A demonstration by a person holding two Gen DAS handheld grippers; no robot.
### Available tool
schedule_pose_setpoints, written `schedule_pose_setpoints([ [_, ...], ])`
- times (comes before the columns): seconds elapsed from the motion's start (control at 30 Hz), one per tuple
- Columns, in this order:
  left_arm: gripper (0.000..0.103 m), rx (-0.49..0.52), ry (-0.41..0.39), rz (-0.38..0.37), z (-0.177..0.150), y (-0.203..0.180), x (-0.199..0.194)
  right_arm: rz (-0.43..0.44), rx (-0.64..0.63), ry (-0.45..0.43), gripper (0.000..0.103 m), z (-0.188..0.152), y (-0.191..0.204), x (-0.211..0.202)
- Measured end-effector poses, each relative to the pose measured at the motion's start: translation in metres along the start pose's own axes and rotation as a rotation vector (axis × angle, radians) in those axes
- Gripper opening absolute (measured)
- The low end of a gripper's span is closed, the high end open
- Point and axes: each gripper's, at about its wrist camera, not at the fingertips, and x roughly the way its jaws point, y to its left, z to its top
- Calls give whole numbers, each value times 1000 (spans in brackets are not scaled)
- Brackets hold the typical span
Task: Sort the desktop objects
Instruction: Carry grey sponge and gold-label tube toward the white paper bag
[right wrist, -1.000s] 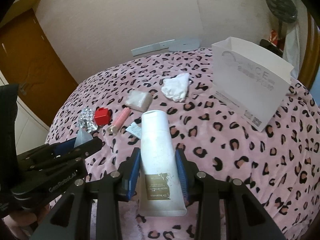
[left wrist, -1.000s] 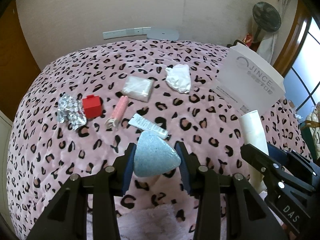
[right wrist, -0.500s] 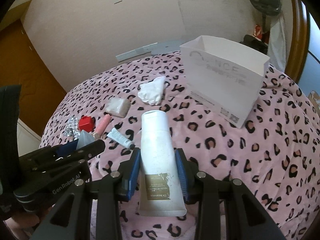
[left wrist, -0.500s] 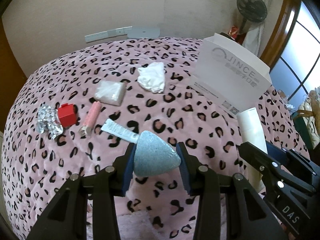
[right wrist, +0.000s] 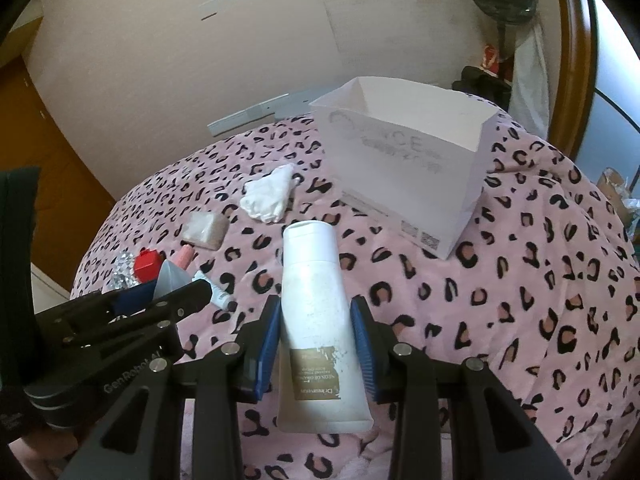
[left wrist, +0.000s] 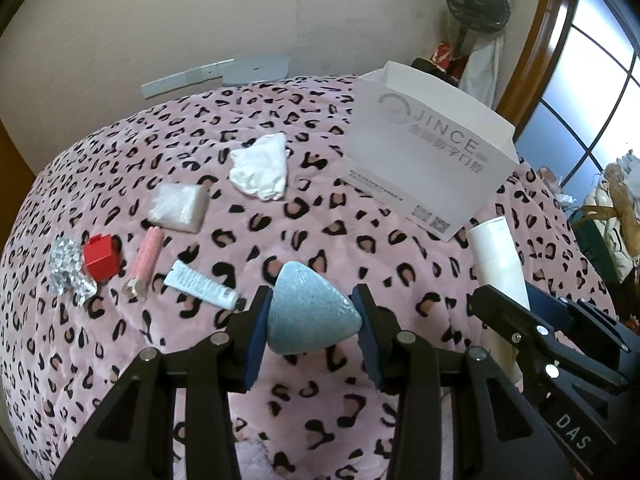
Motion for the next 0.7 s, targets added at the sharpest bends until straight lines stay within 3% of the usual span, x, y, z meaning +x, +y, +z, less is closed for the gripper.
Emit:
schedule_pose_setpoints([
  [0.63, 41, 72, 3, -40, 30, -33, 24, -55, 41, -24, 36, 17, -32, 1],
  [0.67, 41, 76, 4, -40, 32, -33, 26, -56, 43, -27, 33, 18, -33, 1],
  [0.7, 41, 78, 5, -42, 33, -34, 28, -54, 44, -28, 12, 19, -34, 1],
])
